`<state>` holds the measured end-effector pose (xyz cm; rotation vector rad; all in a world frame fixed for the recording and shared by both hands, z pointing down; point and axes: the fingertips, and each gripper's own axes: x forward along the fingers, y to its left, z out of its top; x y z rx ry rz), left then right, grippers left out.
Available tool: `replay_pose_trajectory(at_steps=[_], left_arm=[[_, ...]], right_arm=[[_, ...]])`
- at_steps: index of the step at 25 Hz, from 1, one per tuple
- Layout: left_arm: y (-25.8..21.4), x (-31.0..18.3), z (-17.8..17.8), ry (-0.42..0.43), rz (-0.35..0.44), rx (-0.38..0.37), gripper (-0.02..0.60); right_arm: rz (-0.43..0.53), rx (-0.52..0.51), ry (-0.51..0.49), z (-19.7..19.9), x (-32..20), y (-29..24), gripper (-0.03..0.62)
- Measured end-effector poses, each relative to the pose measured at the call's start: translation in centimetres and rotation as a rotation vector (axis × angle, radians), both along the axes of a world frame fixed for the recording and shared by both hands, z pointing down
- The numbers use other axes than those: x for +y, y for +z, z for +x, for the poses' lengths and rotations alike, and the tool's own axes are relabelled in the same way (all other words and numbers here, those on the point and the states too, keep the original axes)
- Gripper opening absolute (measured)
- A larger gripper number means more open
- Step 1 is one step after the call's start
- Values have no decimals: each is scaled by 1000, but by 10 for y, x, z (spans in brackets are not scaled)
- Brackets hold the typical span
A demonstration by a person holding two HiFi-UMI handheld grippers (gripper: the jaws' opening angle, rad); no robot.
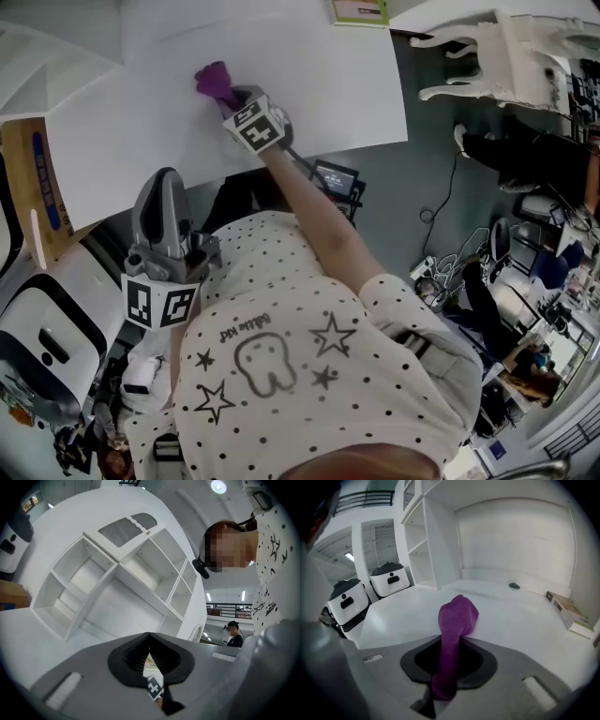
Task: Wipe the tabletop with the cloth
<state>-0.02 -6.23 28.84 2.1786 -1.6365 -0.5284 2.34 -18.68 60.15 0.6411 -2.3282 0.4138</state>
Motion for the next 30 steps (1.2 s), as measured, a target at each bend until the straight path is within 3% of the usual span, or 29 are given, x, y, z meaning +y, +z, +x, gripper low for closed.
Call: replay_pose_trajectory(at_steps=[11,30], left_arm=[[-2,10,7,12,19,12,-5],[-7,22,32,23,47,10,-6]], right_arm=[[15,-7,134,59,-20,7,72],[-8,29,237,151,-40,8,72]])
